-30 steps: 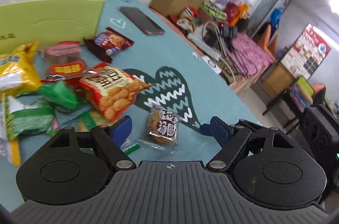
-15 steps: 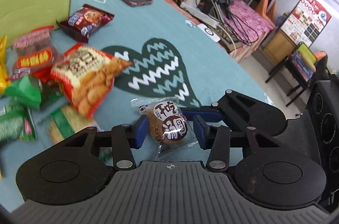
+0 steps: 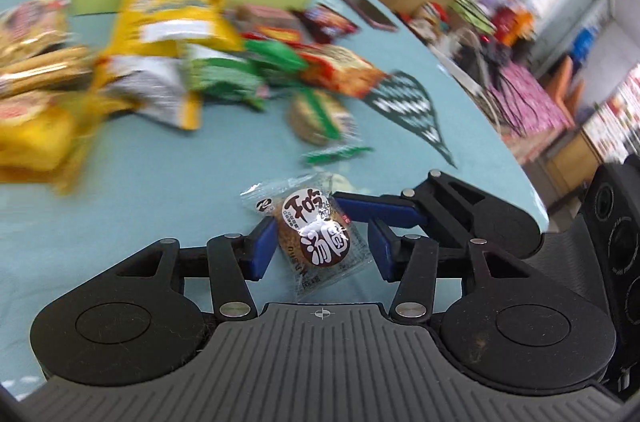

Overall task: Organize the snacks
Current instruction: 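Move the left gripper to the round wrapped pastry and grasp it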

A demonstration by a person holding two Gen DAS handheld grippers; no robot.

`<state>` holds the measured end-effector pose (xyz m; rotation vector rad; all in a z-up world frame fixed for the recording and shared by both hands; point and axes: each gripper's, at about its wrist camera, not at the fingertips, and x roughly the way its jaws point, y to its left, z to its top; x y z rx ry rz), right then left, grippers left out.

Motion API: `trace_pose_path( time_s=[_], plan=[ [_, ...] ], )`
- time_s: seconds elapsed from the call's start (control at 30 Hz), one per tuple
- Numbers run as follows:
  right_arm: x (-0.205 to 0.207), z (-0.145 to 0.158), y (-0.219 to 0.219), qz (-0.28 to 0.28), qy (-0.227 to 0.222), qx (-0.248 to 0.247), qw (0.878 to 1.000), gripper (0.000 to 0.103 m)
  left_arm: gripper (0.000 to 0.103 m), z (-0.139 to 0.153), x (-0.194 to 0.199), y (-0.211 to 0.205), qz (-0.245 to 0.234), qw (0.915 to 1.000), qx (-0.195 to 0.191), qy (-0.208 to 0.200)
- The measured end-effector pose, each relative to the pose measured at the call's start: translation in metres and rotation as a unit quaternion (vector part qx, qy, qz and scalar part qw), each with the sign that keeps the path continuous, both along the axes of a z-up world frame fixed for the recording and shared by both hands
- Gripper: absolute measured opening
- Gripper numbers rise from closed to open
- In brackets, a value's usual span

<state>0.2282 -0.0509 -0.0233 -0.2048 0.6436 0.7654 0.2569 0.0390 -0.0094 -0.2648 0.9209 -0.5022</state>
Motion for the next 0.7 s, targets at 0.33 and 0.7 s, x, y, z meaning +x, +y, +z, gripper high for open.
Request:
trace_pose_path(
  time_s=[0.33,0.7],
  plan=[
    [-0.008,0.004,-0.001,-0.061,0.003,-0.011,0.998,0.102,0.056,-0.003,-0.007,0.024,0.031,0.9989,-0.032,-0.016],
    [0.010,-0.004,-0.004,-0.078,0.007,-0.007,0.997,0.052,0.019,-0.019,0.005,0.020,0.024,0.9989,-0.041,-0.003]
  ],
)
